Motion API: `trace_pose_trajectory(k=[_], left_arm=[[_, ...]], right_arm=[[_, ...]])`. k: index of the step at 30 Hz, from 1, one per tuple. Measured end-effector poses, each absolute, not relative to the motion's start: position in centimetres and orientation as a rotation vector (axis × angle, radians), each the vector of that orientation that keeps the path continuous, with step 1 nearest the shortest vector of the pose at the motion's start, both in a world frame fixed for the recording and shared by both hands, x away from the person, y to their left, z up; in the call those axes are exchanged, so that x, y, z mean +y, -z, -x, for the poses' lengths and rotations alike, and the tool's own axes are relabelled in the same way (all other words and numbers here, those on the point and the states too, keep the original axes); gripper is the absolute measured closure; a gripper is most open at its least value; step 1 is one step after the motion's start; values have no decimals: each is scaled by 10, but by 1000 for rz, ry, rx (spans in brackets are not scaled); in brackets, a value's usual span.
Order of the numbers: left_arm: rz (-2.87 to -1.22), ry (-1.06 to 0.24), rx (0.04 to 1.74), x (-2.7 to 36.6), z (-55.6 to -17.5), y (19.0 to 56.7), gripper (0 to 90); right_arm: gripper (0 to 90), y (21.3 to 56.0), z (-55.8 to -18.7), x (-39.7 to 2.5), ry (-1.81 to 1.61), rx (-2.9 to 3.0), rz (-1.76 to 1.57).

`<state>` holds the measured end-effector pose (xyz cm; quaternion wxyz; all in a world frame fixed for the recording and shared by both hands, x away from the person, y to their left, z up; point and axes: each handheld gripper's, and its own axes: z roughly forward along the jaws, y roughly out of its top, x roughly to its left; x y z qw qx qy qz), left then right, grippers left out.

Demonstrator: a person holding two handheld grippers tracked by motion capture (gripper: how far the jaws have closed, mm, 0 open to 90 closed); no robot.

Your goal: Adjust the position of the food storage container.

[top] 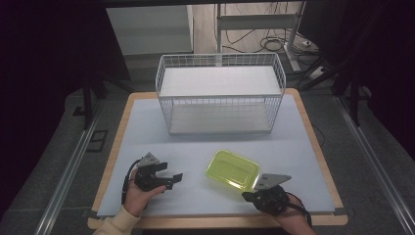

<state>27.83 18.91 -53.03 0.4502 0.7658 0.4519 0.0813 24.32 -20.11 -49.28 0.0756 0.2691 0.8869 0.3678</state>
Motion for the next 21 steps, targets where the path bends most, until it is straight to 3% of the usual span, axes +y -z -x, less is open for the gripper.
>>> trace_pose_trajectory(k=[21], left_arm=[[-1905,-197,1114,188,-279,530,173]], right_arm=[[897,489,-265,-230,-1104,2556,-940]])
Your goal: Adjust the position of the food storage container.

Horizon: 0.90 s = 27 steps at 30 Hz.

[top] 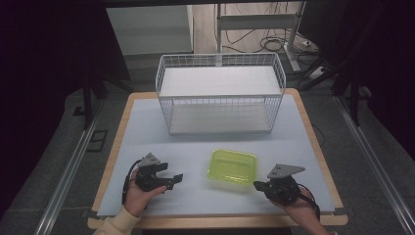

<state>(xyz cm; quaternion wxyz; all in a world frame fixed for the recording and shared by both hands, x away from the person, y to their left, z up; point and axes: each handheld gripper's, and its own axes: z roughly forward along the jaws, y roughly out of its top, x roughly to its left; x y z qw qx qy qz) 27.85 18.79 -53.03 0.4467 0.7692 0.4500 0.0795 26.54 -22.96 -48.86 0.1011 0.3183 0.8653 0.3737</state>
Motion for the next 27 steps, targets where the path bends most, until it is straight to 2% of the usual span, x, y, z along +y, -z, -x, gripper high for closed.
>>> trace_pose_trajectory(k=[27], left_arm=[[-1913,-195,1121,188,-279,532,173]], right_arm=[[896,490,-285,-232,-1113,2515,-987]])
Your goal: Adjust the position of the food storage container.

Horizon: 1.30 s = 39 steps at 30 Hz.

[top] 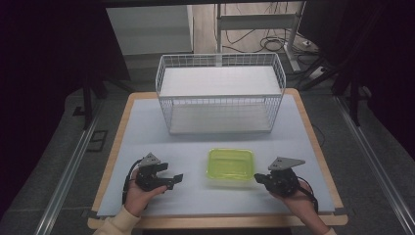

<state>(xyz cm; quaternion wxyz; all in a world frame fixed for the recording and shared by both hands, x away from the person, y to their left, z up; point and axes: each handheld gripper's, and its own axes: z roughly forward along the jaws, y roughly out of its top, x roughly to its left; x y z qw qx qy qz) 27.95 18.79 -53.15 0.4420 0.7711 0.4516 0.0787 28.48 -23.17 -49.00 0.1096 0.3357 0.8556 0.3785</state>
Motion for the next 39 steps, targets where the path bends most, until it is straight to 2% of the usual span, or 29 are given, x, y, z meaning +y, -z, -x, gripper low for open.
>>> trace_pose_trajectory(k=[5,10,18,39], left_arm=[[-1898,-189,1130,188,-279,531,173],[-1893,-185,1126,187,-278,529,173],[-1898,-188,1116,189,-278,529,173],[-1903,-185,1119,188,-278,530,175]], right_arm=[[896,483,-291,-242,-1135,2457,-1022],[895,479,-314,-249,-1089,2384,-1134],[892,492,-342,-230,-995,2429,-1185],[899,494,-344,-204,-895,2460,-1094]])
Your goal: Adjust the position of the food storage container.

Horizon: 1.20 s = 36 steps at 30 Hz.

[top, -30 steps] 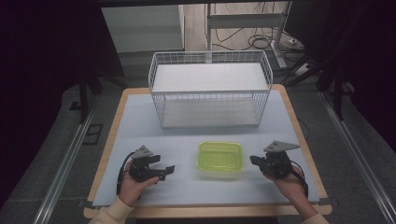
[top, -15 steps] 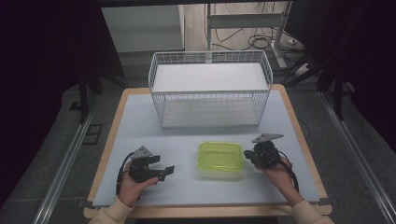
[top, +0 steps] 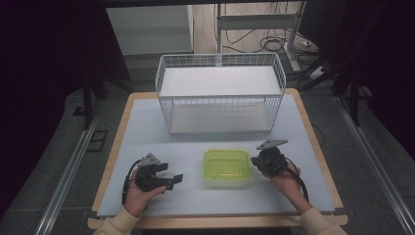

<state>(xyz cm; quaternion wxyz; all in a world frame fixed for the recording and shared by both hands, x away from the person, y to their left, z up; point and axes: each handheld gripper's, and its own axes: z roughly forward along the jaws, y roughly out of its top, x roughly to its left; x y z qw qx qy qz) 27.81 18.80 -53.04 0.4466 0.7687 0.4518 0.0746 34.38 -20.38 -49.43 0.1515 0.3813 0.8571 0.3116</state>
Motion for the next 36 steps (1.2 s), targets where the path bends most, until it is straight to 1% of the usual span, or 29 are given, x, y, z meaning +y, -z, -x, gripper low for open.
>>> trace_pose_trajectory(k=[6,7,14,28,36], left_arm=[[-1902,-185,1121,189,-278,530,175],[-1896,-171,1121,189,-278,530,186],[-1896,-174,1120,190,-279,530,187],[-1884,-174,1128,192,-279,530,185],[-1849,-154,1145,194,-279,528,187]], right_arm=[[899,496,-345,-191,-891,2484,-1056],[898,497,-345,-187,-893,2494,-1045],[898,498,-345,-181,-885,2502,-1024],[898,499,-346,-193,-856,2484,-1045],[897,488,-342,-216,-982,2443,-1090]])
